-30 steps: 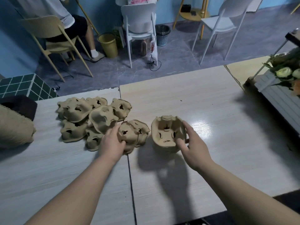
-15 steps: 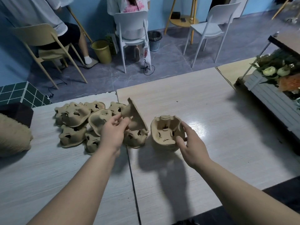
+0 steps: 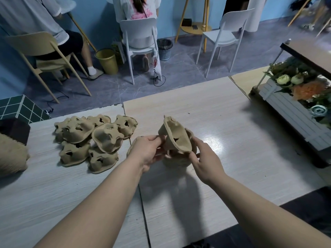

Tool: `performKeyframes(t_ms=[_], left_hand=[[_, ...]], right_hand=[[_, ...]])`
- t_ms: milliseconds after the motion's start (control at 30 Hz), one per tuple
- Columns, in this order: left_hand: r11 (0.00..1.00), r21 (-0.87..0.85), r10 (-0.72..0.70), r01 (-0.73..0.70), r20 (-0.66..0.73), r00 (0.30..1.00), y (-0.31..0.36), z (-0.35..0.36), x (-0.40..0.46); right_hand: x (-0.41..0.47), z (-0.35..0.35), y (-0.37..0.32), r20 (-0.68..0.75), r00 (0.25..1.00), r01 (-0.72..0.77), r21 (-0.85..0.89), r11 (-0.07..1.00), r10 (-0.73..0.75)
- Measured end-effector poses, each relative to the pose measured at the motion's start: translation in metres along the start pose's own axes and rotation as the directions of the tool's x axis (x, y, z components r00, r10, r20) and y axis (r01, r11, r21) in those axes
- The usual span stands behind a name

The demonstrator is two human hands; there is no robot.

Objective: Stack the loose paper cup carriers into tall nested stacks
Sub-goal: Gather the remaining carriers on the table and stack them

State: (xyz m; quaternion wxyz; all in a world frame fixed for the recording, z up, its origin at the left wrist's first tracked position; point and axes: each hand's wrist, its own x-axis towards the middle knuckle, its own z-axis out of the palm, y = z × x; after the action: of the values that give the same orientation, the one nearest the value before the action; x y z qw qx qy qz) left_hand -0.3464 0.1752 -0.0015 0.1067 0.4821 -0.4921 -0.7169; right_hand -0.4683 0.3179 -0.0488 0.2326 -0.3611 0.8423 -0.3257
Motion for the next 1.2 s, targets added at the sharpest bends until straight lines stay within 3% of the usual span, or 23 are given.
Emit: performKeyframes(t_ms=[233,400,467,567,867,1067,1200], left_hand=[[1.000,0.019,0.027,-0.024,-0.147,0.989,0.000,-0.003,0.005],[0.930,0.222,0.341,-0.293,-0.228,0.912,0.000,0.005,0.002],[0.900,0.314,0.379,-0.301,-0.224,0.898,0.000,0.010,0.001],[0.900,0.342,0.365,-0.271,-0.251,0.896,0.001,0.011,0.002],[0.954,0.047,0.297,-0.295,-0.228,0.927,-0.006,0.001,0.010],[0.969,0.034,0.248,-0.246,-0.222,0.943,-0.017,0.004,0.021],[0.967,0.122,0.246,-0.224,-0.210,0.946,-0.029,-0.001,0.032]], right_hand=[[-0.001,-0.001,0.000,0.008,1.000,0.016,0.014,1.000,-0.016],[0.000,-0.001,0.000,0.012,1.000,0.013,0.019,1.000,-0.013],[0.001,0.000,0.001,0.012,1.000,0.012,0.016,1.000,-0.012],[0.002,0.000,0.002,0.012,1.000,0.006,0.016,1.000,-0.006],[0.001,-0.004,0.004,-0.002,0.999,0.037,0.041,0.998,-0.037],[0.001,-0.007,0.004,-0.089,0.994,-0.040,0.191,0.981,0.058],[0.000,-0.010,-0.002,-0.067,0.995,-0.059,0.155,0.986,0.070]])
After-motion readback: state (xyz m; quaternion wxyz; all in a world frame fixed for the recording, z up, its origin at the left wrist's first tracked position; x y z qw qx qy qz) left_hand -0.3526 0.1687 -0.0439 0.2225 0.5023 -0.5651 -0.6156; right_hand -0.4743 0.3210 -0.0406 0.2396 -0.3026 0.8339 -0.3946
